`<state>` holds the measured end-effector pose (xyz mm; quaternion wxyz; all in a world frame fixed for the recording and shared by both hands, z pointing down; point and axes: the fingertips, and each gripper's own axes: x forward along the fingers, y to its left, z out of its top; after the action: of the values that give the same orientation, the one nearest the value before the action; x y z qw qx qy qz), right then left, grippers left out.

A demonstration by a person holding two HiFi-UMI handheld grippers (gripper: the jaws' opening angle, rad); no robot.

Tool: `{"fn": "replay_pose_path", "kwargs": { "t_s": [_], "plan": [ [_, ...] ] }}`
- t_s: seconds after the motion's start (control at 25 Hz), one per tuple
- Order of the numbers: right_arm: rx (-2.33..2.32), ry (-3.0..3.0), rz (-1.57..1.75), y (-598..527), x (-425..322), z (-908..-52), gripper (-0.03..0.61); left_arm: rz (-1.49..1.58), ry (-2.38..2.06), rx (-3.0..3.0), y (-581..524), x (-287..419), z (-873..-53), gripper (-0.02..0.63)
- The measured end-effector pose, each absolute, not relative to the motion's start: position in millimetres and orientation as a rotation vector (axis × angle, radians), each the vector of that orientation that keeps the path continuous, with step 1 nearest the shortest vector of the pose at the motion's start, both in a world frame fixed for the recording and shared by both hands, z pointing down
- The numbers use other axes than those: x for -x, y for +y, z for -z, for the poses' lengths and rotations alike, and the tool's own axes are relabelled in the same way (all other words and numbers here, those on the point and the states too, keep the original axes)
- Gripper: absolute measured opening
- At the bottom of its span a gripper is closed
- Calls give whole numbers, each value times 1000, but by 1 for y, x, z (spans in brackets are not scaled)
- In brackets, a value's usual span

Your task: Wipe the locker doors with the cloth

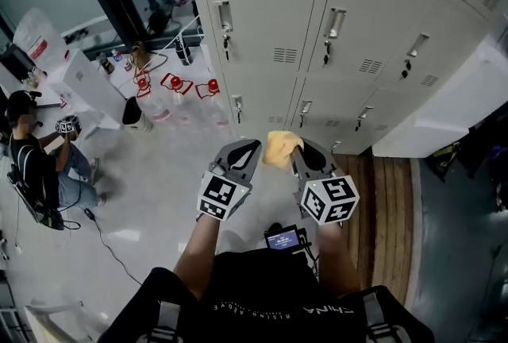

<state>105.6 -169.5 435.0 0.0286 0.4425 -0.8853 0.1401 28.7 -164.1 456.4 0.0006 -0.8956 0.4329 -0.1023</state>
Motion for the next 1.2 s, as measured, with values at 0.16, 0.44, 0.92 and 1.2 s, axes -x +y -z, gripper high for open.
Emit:
{"fn": "replay_pose_path", "kwargs": {
  "t_s": [0.16,0.44,0.92,1.2],
  "plan": [
    [-1335,-2734,-447,-187,-95,-440,51,299,1378,2823,-182,-21,-456,20],
    [-1387,-2754,-492,-208,-52,-431,51,351,1292,2793,-200,16,-445,20],
    [-1398,-2748,-349,-217,4,-405,51,229,1245,2813,-220,60,-419,20],
    [-1383,-2743,-342,-220,3,-404,51,238,1232,2806,-222,54,-419,20]
  ]
}}
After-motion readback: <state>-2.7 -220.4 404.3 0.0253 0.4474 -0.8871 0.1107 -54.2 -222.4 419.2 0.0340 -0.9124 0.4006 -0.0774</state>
